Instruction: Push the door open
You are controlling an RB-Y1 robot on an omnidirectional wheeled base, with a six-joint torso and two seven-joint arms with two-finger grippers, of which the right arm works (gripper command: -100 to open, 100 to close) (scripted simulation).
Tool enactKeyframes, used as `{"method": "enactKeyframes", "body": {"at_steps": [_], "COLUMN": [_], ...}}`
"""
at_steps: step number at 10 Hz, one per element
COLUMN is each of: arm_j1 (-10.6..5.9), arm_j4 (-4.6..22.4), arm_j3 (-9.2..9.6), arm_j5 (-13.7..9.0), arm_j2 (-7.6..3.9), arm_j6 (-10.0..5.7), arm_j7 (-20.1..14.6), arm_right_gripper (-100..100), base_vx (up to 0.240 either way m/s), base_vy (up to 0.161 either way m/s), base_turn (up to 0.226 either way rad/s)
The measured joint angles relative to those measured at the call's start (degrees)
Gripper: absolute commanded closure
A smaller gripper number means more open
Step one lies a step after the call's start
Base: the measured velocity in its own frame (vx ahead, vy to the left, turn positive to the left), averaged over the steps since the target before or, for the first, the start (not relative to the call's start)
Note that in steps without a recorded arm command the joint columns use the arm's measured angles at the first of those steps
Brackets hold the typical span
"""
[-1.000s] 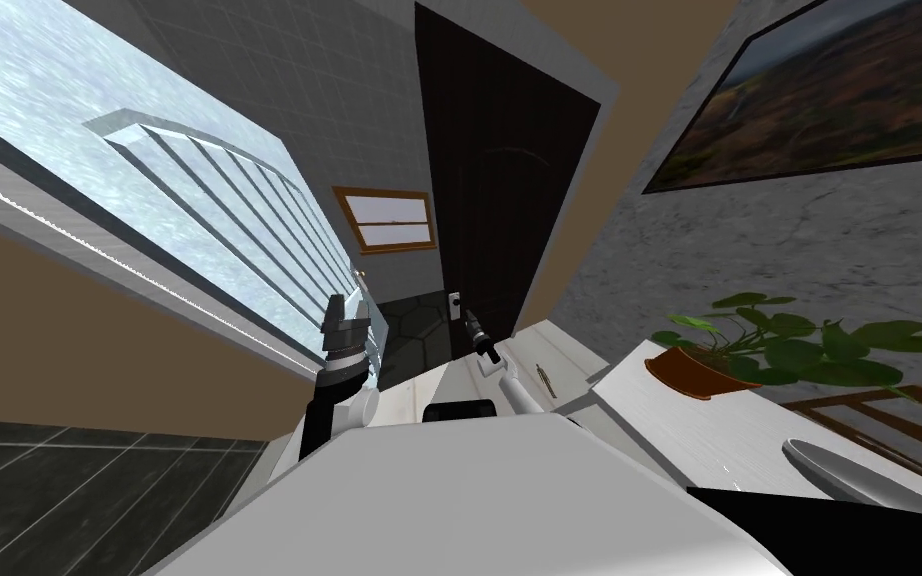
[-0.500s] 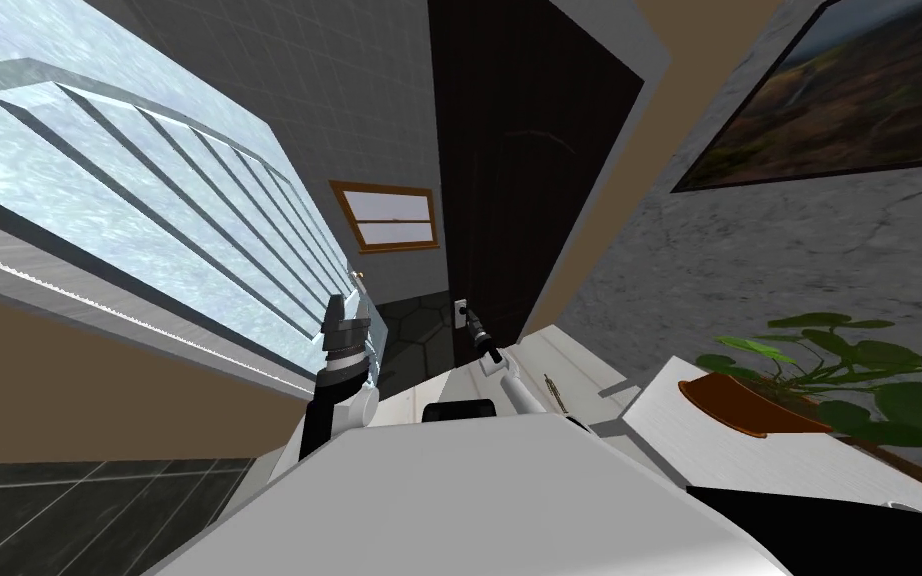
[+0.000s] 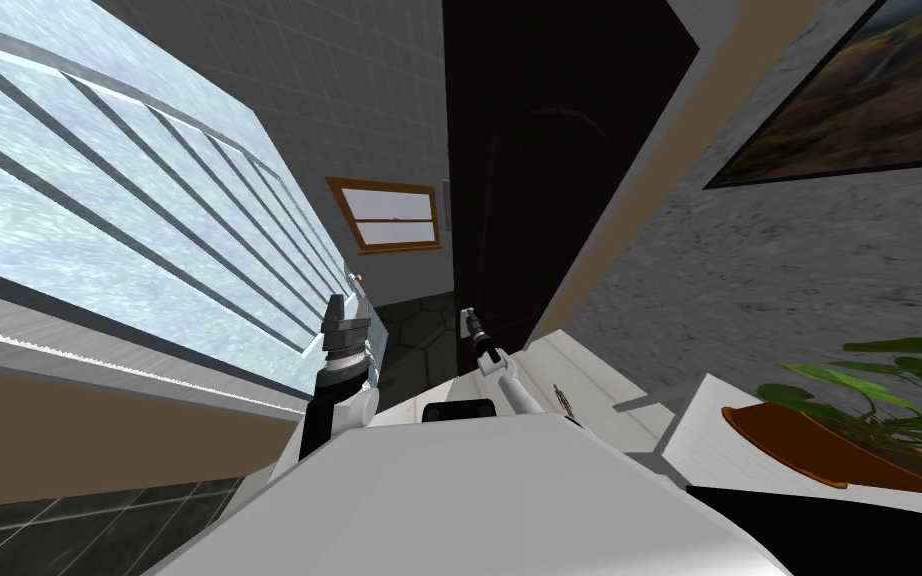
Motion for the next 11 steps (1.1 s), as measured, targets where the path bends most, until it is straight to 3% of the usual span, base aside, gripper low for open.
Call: {"method": "enactKeyframes", "body": {"at_steps": [5,8,11], "arm_j1": [0.11,0.58,-0.17], "arm_j4": [0.13,0.34,1.21], "arm_j3": [0.05,-0.24,-1.51], "arm_j5": [0.04,0.00,-0.23], "arm_j2": [-0.08,-0.17,-0.64], "arm_j6": [0.10,0.43,0.05], "arm_j7": [0.04,0.20,0.48], "arm_right_gripper": [100,100,100], "base_vx": [-0.017,0.122,0.167], "base_vy": [-0.006,0.066,0.118], "base_turn": [0.003,-0.031,-0.046]}}
